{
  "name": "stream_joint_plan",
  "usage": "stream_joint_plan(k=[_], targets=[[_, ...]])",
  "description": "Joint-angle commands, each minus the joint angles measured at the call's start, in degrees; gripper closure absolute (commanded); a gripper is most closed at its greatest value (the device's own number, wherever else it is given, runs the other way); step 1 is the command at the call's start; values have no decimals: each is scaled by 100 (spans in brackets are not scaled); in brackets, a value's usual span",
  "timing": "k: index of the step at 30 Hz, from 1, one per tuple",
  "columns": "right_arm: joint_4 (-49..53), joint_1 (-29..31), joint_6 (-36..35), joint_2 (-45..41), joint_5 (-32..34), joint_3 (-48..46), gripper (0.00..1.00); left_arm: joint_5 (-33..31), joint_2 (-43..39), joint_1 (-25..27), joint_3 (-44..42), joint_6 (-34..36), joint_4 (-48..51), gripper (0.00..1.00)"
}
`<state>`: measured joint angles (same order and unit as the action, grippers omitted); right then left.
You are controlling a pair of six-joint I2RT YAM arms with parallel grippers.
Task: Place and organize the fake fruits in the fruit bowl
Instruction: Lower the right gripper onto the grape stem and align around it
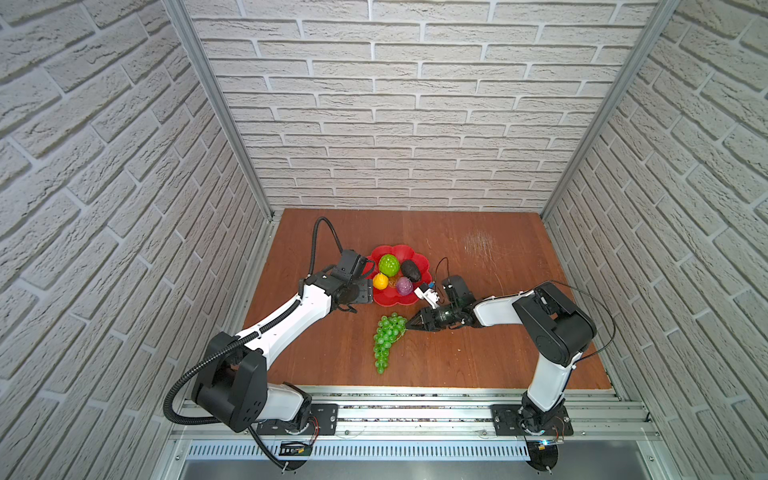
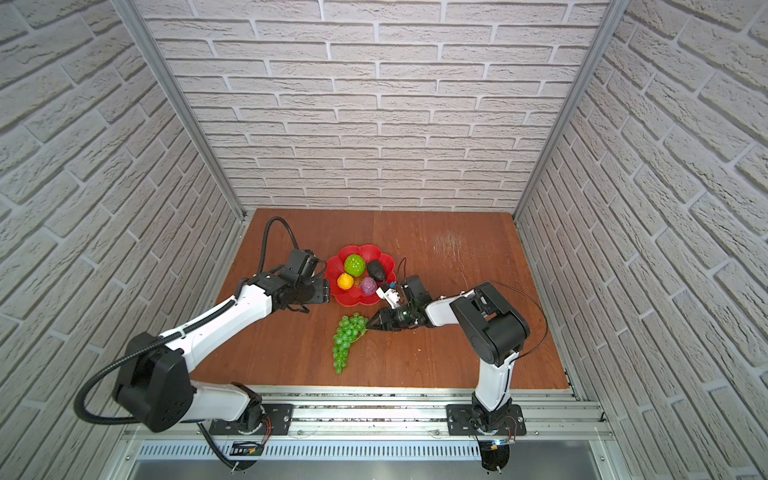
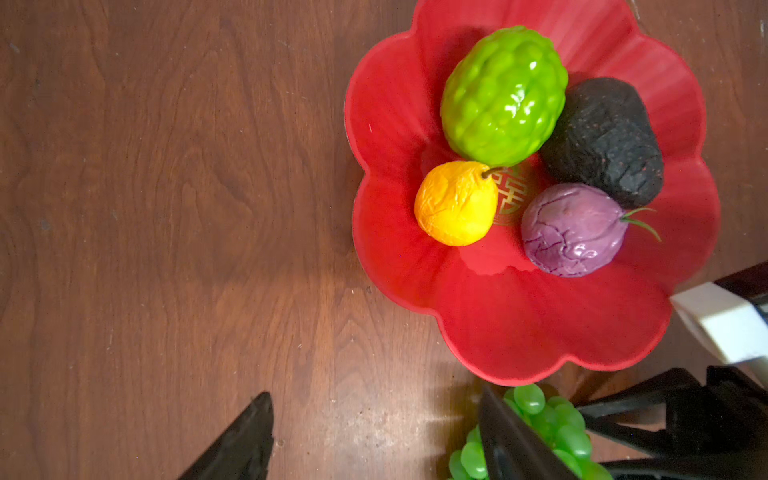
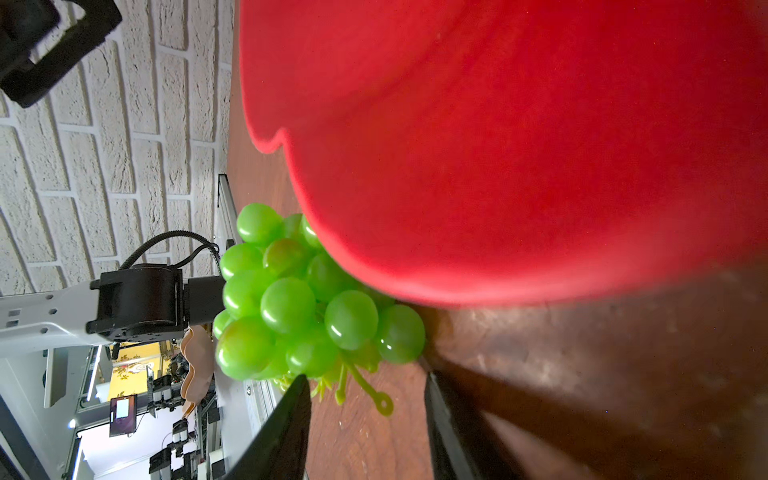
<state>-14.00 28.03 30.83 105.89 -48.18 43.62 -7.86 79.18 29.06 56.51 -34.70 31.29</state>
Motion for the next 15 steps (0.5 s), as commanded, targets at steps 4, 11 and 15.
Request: stream_joint_plan(k=[4,11,15], targets=[[11,53,200,220,431,-118,58,-85,-29,29,53,-19,-62,23],[-42,53,280,199,406,-168,70,-89,-42,29,53,-6,-53,23],[-60,58,366,141,384,-206,70,-90,-43,28,49,-11,-53,23]])
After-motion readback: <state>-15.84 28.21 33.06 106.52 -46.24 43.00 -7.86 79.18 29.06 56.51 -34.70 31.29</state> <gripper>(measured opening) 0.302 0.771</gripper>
